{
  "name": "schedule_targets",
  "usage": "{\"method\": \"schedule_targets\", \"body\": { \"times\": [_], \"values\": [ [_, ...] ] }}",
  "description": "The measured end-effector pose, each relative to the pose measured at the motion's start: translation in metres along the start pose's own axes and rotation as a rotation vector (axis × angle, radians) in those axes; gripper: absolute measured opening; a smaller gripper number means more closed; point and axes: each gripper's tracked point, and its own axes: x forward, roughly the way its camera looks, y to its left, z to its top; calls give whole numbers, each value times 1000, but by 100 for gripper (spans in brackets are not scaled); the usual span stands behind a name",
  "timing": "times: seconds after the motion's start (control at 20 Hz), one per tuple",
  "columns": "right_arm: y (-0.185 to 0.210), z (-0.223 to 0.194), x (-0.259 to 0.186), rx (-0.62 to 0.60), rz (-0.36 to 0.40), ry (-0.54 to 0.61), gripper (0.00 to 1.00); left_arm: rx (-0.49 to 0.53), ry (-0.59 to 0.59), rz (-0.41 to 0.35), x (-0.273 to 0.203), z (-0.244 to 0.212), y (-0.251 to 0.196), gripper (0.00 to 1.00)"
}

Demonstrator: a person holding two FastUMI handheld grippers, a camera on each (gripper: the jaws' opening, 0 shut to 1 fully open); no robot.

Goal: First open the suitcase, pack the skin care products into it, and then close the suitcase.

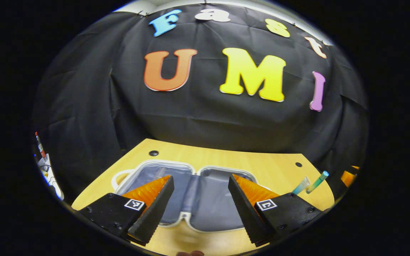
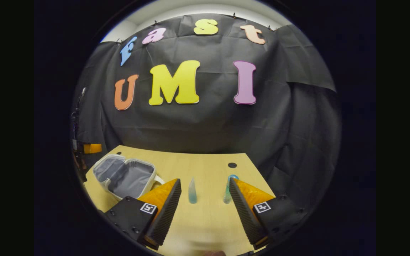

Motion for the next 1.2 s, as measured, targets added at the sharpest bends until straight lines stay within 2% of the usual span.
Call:
{"method": "schedule_targets", "body": {
  "times": [0.3,0.6,0.9,1.2],
  "values": [
    [-44,-10,1,-7,-28,28,80,38,78,-165,-3,-41,-115,98],
    [-93,-21,2,-36,-57,66,80,91,119,-295,6,-71,-204,98],
    [-129,-39,5,-93,-48,131,80,125,140,-375,32,-114,-281,98],
    [-167,-57,3,-68,-95,202,80,119,198,-359,78,-159,-314,98]
  ]
}}
